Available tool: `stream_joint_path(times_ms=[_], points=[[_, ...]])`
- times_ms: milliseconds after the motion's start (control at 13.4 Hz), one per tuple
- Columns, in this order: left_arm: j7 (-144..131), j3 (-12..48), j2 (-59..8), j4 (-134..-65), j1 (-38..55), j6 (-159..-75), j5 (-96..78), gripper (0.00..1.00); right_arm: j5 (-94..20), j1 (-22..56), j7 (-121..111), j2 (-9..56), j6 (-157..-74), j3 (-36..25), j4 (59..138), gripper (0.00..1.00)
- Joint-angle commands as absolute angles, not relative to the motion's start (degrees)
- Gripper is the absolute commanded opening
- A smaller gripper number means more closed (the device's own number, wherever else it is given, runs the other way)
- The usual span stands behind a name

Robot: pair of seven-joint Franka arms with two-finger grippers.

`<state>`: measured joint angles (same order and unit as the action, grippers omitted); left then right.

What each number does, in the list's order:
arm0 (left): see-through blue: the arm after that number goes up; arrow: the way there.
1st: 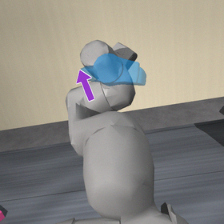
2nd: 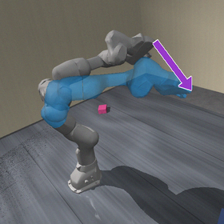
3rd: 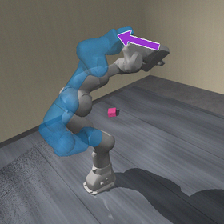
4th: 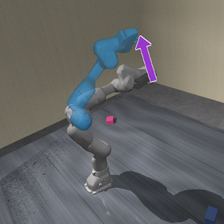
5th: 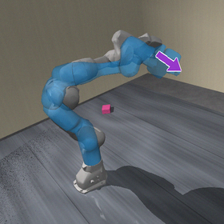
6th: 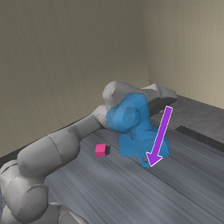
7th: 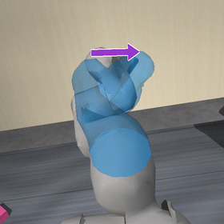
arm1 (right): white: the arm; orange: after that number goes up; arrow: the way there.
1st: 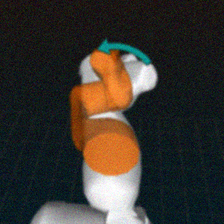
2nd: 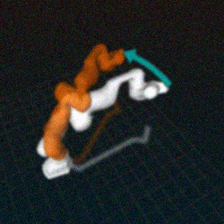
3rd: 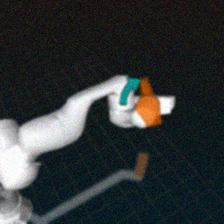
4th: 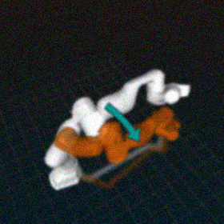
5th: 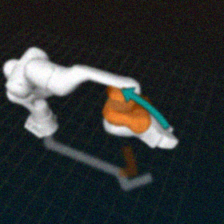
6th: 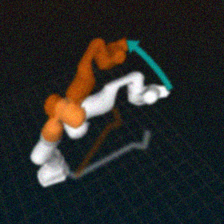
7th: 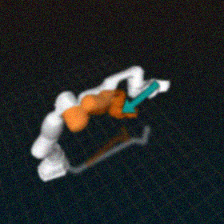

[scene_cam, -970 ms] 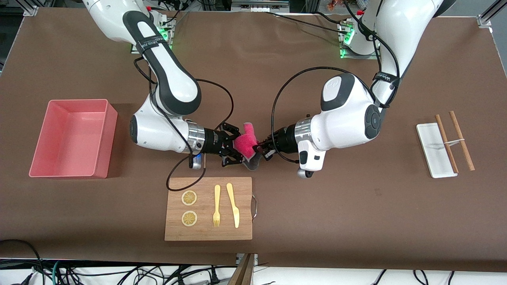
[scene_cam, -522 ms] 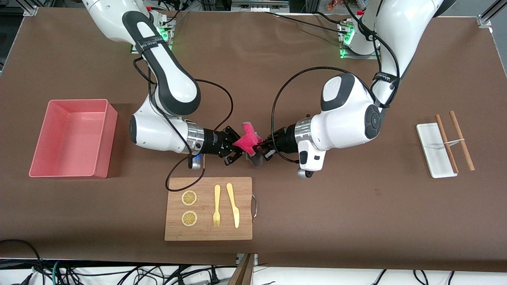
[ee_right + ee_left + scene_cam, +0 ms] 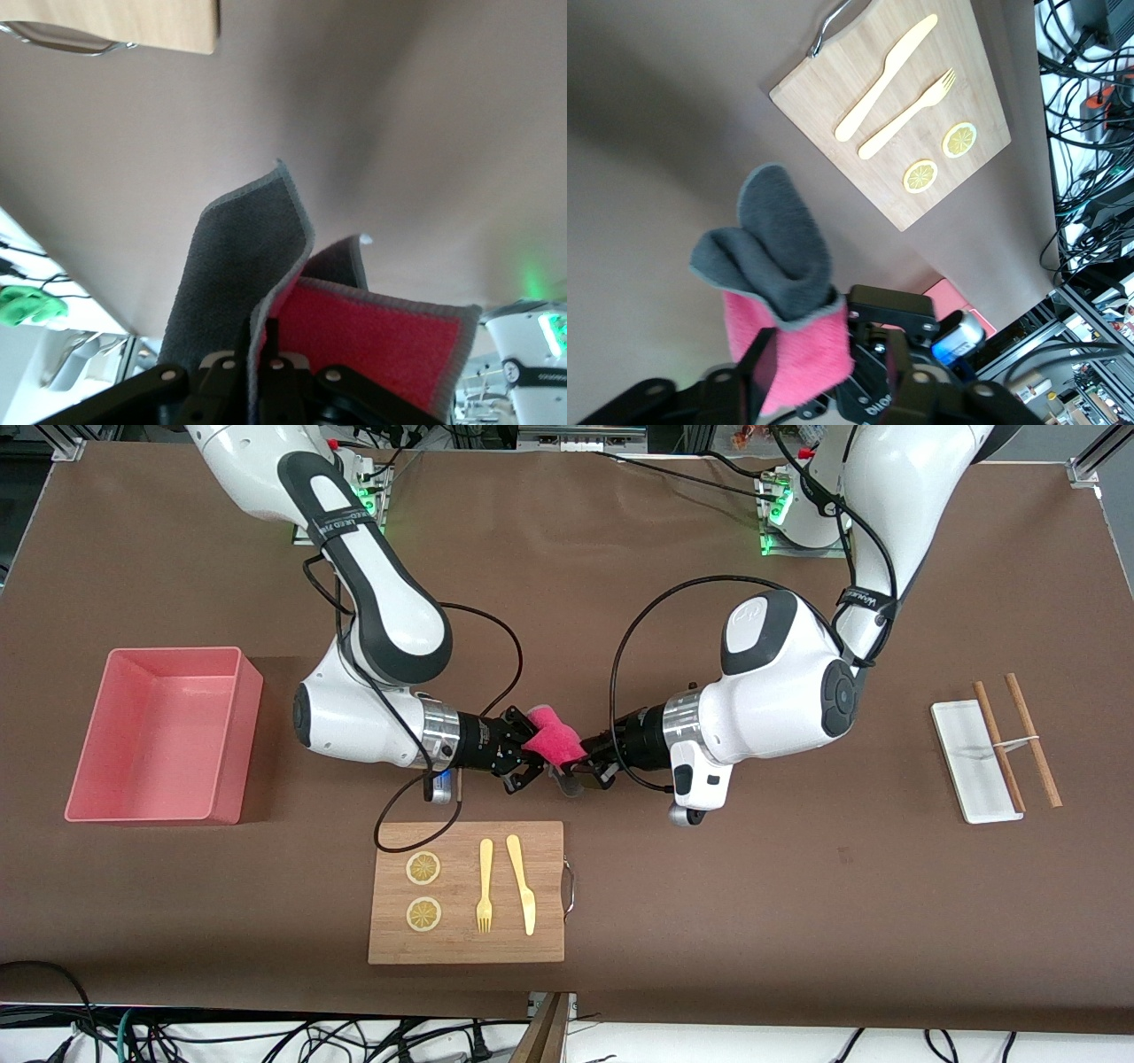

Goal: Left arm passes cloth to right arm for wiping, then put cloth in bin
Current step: 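Open the left gripper and withdraw it while the right gripper holds the cloth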

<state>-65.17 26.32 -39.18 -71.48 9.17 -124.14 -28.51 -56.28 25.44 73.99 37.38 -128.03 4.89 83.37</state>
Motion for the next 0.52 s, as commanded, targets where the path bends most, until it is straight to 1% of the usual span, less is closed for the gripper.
stream_joint_path(times_ms=[0,149,299,448], points=[[-65.04,26.45,-38.50,-70.22,6.17,-122.96,-29.18,1.00,-51.96,26.45,72.17,37.70,-128.23,4.92,84.98,0.00],[-64.86,26.37,-37.19,-70.22,4.32,-120.42,-29.09,1.00,-48.79,26.63,68.84,37.71,-128.15,4.92,87.79,0.00],[-64.86,26.19,-35.17,-71.19,1.95,-119.19,-29.00,1.00,-45.81,26.72,66.89,37.71,-126.22,4.92,89.29,0.00],[-61.82,26.28,-34.46,-71.19,-1.65,-113.15,-26.47,1.00,-41.95,26.81,66.80,37.71,-126.12,4.92,91.31,0.00]])
